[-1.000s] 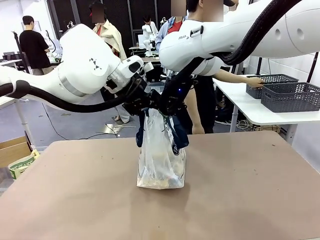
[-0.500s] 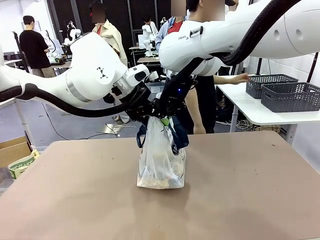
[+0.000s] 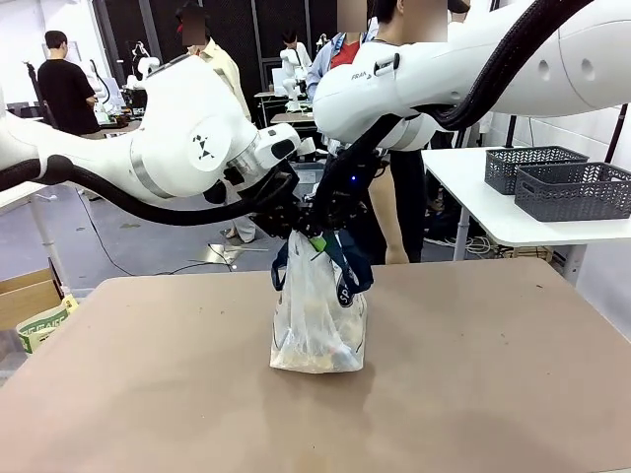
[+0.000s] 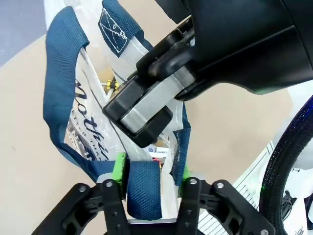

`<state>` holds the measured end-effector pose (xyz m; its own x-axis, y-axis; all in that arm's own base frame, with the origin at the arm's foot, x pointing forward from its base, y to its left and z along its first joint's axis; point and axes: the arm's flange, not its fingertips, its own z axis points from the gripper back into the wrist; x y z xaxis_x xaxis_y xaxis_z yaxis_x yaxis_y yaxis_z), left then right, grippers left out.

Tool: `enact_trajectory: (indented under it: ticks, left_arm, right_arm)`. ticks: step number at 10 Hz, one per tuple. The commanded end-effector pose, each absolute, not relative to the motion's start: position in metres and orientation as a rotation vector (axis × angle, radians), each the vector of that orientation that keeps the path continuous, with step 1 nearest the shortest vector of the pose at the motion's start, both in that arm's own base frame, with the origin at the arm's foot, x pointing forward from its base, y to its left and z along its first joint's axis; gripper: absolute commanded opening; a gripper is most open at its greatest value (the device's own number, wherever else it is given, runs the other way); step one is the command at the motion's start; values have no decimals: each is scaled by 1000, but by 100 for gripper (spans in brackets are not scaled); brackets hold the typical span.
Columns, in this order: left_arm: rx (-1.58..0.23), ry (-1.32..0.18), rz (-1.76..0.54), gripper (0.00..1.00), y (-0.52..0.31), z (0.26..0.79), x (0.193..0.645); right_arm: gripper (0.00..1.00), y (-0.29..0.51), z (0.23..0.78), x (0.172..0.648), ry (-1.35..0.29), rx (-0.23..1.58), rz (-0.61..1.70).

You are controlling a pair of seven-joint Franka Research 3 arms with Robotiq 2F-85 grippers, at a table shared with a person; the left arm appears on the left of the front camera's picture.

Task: Transfer purchased items from the store into the shopping bag.
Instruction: Move the Reusable shopping bag to the right side of the table.

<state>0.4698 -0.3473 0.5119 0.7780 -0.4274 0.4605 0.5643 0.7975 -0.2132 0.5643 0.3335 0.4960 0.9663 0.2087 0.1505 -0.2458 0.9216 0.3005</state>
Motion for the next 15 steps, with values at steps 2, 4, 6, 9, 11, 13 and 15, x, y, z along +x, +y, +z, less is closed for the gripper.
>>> enact_trajectory:
  ticks: [2, 4, 6, 9, 11, 13, 15]
  left_arm:
    - [-315, -428, -535, 0, -348, 516, 465]
    - [-306, -432, -536, 0, -347, 519, 463]
    - [-314, -424, -547, 0, -346, 520, 462]
    - [-307, -422, -562, 0, -348, 521, 461]
    - [-329, -417, -562, 0, -350, 516, 466]
    - [-329, -417, -562, 0, -350, 516, 466]
    - [-329, -417, -562, 0, -350, 516, 466]
  right_arm:
    - [0, 333, 497, 568, -84, 353, 255]
    - [0, 332, 498, 568, -83, 364, 279]
    - [0, 330, 500, 568, -83, 368, 300]
    - [0, 330, 500, 568, -74, 372, 328]
    - [20, 325, 503, 566, -54, 414, 406]
    - [60, 312, 510, 563, -65, 449, 436]
    - [100, 294, 515, 565, -88, 503, 477]
